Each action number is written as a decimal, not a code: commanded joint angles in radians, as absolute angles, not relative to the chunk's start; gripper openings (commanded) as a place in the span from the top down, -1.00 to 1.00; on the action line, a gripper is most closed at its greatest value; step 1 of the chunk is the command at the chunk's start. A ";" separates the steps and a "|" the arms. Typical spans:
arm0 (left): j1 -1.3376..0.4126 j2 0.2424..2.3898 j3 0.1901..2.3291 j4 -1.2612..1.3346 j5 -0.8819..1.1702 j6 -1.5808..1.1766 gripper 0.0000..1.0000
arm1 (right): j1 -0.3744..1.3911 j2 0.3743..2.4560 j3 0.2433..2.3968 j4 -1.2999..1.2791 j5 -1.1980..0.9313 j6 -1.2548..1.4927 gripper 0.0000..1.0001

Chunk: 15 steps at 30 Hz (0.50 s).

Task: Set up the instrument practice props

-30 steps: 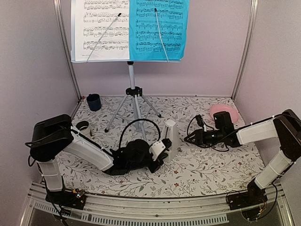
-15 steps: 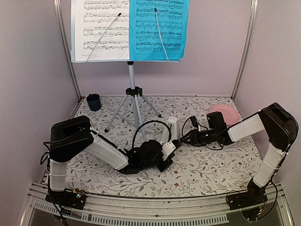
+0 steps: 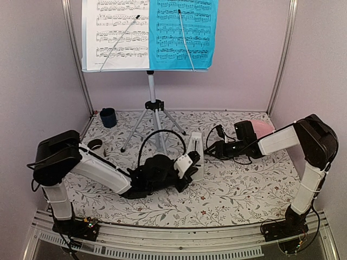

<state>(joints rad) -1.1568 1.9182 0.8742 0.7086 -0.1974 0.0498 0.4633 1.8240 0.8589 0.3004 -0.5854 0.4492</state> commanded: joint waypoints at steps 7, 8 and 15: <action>-1.146 1.665 0.698 0.758 -0.338 -0.007 0.79 | 0.461 1.681 0.854 0.332 -0.624 0.427 -0.30; -1.144 1.652 0.687 0.761 -0.346 -0.013 0.75 | 0.461 1.650 0.831 0.324 -0.615 0.425 -0.39; -1.128 1.601 0.644 0.775 -0.358 -0.029 0.51 | 0.514 1.480 0.696 0.337 -0.535 0.428 -1.00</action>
